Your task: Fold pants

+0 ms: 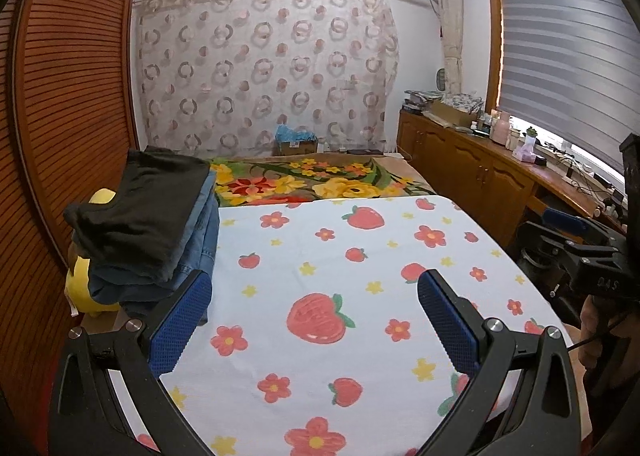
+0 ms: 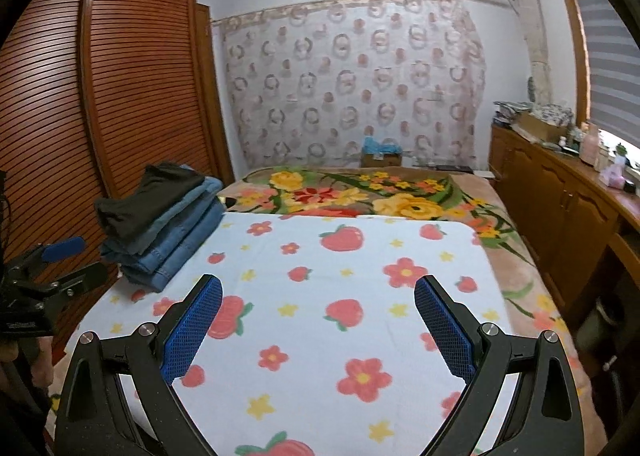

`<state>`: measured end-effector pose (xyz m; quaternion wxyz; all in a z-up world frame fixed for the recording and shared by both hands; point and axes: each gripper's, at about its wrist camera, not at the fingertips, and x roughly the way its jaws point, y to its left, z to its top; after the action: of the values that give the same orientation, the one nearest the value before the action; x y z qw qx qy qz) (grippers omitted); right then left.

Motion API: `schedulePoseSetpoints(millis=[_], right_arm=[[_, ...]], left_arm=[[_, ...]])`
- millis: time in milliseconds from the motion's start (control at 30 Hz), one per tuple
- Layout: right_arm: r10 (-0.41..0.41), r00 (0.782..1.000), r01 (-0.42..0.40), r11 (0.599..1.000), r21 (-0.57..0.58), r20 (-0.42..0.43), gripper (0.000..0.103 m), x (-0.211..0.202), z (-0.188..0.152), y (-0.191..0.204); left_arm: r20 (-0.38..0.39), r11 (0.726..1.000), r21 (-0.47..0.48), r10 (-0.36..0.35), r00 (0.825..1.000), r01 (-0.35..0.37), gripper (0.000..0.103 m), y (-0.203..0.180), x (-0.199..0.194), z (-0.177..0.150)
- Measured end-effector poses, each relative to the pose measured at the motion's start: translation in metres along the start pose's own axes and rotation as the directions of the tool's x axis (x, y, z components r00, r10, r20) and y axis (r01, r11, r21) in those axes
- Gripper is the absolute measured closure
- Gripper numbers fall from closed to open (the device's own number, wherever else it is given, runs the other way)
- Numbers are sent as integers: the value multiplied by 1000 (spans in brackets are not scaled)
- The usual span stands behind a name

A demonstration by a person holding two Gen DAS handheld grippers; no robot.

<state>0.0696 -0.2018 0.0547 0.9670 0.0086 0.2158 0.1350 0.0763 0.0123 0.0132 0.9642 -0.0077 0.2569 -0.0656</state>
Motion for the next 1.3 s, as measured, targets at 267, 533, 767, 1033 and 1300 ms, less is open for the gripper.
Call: schedulePoseSetpoints(millis=[267,533,767,1033,1300], right_arm=[[-49,998,49,999,16,46,6,-30,1,20],[-80,993,79,997,10,92,6,-44,-8,39],[-82,990,82,997,6,113,6,-47,-21,44],[-83,990,83,997,4,112,6,-42,-19,35],[-78,991,78,997,0,111,6,-44,-21,31]], left_arm=[[33,1000,11,-7,999,6,0,-10,-24,8],[74,1000,0,-2,997,2,0,-6,-49,19],[94,1000,8,12,995,-12,0,-9,-59,20],[101,1000,-2,19,995,-19,0,-5,-62,22],[98,1000,-6,21,995,-21,0,-2,-62,22]])
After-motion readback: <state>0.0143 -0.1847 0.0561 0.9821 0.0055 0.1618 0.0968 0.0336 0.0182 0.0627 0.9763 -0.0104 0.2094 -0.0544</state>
